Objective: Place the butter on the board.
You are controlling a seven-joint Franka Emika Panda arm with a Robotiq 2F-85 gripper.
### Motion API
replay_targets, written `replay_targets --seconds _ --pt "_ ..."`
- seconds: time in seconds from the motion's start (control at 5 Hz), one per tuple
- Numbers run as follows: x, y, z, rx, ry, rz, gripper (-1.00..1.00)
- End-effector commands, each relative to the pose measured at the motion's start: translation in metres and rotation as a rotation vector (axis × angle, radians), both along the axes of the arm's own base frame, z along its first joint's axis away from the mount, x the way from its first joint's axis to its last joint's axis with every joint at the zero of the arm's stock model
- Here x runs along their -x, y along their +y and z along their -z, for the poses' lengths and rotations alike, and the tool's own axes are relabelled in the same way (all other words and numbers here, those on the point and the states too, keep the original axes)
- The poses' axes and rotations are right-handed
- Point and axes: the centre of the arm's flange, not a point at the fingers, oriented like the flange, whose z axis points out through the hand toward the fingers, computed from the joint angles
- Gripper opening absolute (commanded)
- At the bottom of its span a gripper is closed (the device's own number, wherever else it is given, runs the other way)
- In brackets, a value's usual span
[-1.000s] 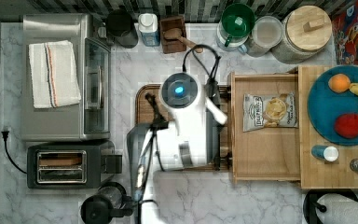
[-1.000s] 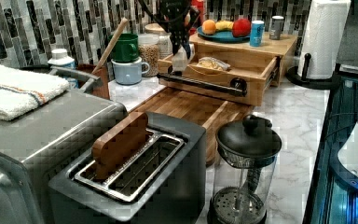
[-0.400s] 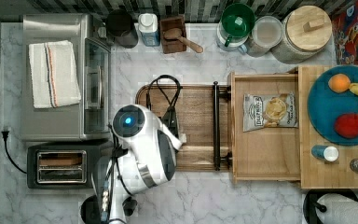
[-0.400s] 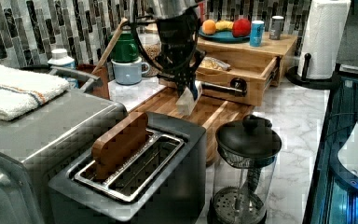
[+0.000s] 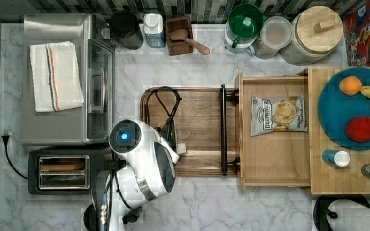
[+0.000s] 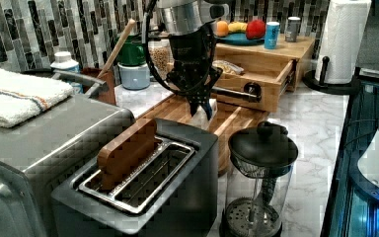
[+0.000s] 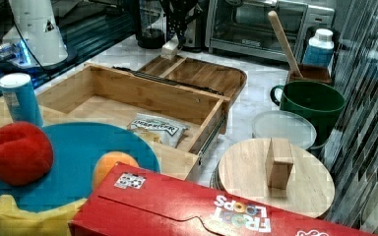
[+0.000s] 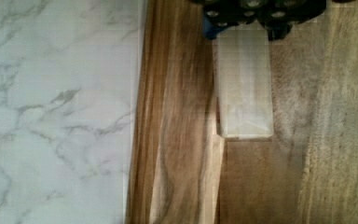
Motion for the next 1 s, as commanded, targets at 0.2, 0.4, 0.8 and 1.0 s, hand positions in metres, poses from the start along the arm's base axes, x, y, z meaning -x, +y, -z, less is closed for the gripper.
replay_targets --seconds 0.2,0.4,0.8,1.0 --pt "-0.027 0.006 -0.026 -0.098 -0.184 0.186 -1.0" --pt "-0.029 0.004 -0.014 -0.084 -0.136 0.178 -1.0" --pt "-0.02 0.005 -0.002 -0.092 -0.114 0.165 -1.0" --pt "-0.017 0.007 0.004 -0.096 -0.118 0.161 -0.57"
